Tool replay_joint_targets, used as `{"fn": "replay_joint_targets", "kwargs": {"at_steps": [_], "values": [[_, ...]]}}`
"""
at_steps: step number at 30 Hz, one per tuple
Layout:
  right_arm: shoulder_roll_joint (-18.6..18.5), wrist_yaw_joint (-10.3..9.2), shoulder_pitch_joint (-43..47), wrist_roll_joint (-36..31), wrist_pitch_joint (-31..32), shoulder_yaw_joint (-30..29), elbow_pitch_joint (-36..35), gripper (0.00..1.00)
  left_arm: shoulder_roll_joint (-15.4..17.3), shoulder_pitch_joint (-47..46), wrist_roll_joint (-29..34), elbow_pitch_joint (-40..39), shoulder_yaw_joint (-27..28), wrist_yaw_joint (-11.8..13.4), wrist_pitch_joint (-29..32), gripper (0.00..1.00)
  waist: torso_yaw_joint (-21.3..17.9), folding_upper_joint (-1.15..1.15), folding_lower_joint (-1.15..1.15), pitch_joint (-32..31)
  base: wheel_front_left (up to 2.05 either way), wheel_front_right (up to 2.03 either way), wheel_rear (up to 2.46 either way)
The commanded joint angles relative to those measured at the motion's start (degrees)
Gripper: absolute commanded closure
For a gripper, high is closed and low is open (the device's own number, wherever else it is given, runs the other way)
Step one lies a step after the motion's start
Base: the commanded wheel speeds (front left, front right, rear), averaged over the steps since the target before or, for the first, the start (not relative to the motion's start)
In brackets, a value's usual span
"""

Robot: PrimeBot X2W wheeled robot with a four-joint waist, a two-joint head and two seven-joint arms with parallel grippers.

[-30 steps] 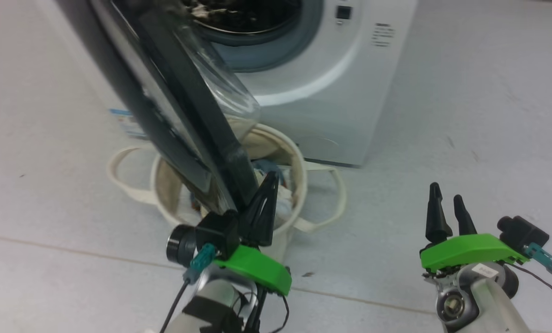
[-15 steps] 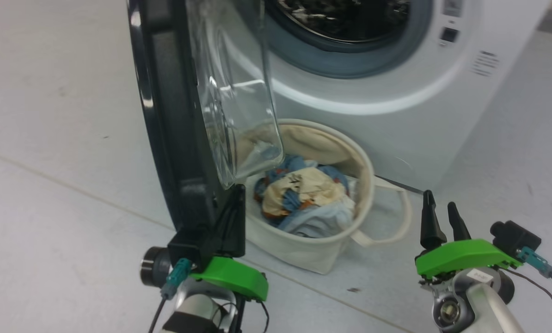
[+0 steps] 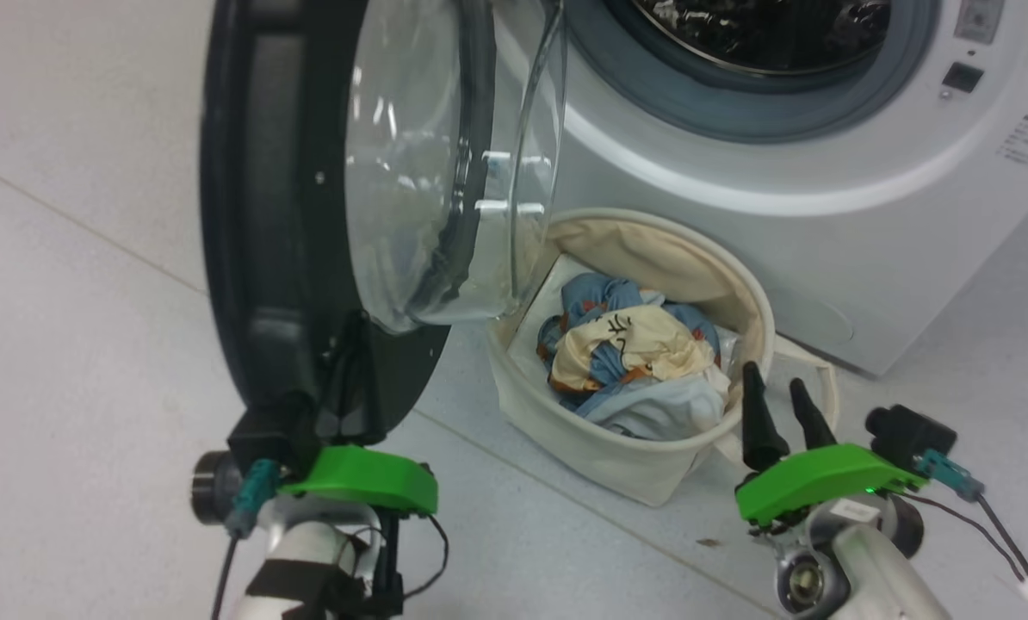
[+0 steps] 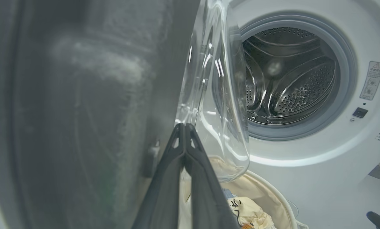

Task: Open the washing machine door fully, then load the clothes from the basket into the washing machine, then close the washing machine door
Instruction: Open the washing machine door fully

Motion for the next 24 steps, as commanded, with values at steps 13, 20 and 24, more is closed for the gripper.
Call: {"fn": "replay_joint_targets", "kwargs": {"at_steps": [13,20,24], "values": [[-1.6,0.43,-6.9,-2.4,-0.7,6.5,3.8,0.0,1.0,-3.2,-2.2,-3.2,11.8,2.4,-0.3,1.0,0.4,0.0,0.0,7.6,-0.1,-0.1,-0.1],[-5.5,0.43,-8.5,-1.9,-0.7,9.3,3.4,0.0,1.0,-5.6,-4.1,-3.1,16.1,3.8,-0.3,1.0,0.2,0.0,0.0,12.3,-0.04,-0.04,-0.04],[-7.9,0.43,-9.0,-1.8,-0.7,9.9,3.7,0.0,1.0,-7.6,-5.2,-2.5,20.4,3.6,-0.3,1.0,0.0,0.0,0.0,15.0,0.0,0.0,0.0]]}}
